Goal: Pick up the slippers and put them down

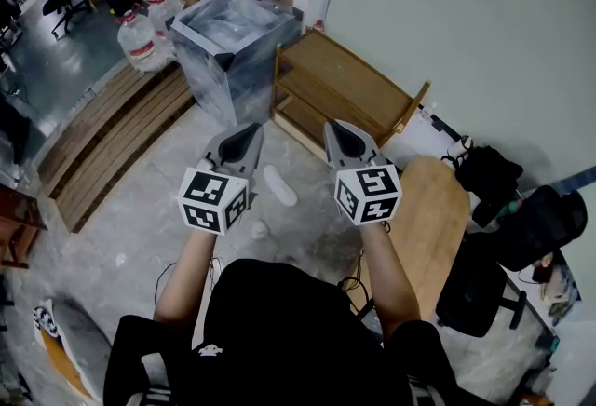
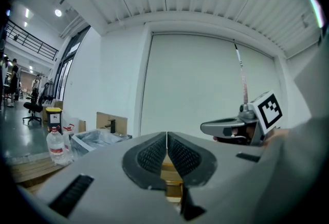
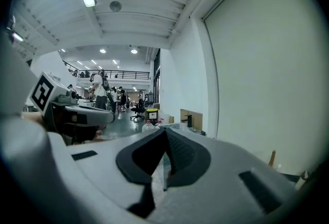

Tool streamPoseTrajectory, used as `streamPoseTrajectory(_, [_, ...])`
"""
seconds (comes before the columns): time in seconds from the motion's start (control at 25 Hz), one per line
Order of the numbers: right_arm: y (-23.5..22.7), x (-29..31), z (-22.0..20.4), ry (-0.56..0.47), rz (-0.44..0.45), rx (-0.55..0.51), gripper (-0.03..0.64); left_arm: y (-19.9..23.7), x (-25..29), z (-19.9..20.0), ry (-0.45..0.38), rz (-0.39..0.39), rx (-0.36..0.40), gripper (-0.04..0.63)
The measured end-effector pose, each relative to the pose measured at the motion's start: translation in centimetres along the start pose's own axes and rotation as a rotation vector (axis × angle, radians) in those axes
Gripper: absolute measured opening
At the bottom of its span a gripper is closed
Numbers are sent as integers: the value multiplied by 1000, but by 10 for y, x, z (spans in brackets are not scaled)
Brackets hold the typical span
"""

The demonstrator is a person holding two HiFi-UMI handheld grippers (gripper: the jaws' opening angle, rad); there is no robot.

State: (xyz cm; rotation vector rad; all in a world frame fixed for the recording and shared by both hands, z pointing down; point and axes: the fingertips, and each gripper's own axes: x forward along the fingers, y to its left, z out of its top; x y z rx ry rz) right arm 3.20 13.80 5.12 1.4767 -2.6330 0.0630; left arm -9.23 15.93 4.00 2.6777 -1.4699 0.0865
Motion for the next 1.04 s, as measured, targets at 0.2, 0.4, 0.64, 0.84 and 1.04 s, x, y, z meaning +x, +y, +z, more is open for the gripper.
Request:
streamPoseTrajectory(0.2, [1, -1, -1, 3, 4, -8, -2, -1, -1, -2, 0, 3, 2, 8])
streamPoseTrajectory(0.4, [2, 0, 0, 2, 3, -16, -2, -1, -4, -1, -1, 6, 8, 8])
streamPoseTrajectory(0.64, [3, 0, -1, -2, 1, -9, -2, 6, -6, -2, -6, 26, -15, 8])
streamPoseTrajectory(0.84, [5, 4, -1, -1, 12, -7, -2, 10, -4, -3, -6, 34, -26, 8])
streamPoseTrajectory(1.04, [0, 6, -1, -1, 15, -5, -2, 7, 3, -4, 3, 31, -17, 8])
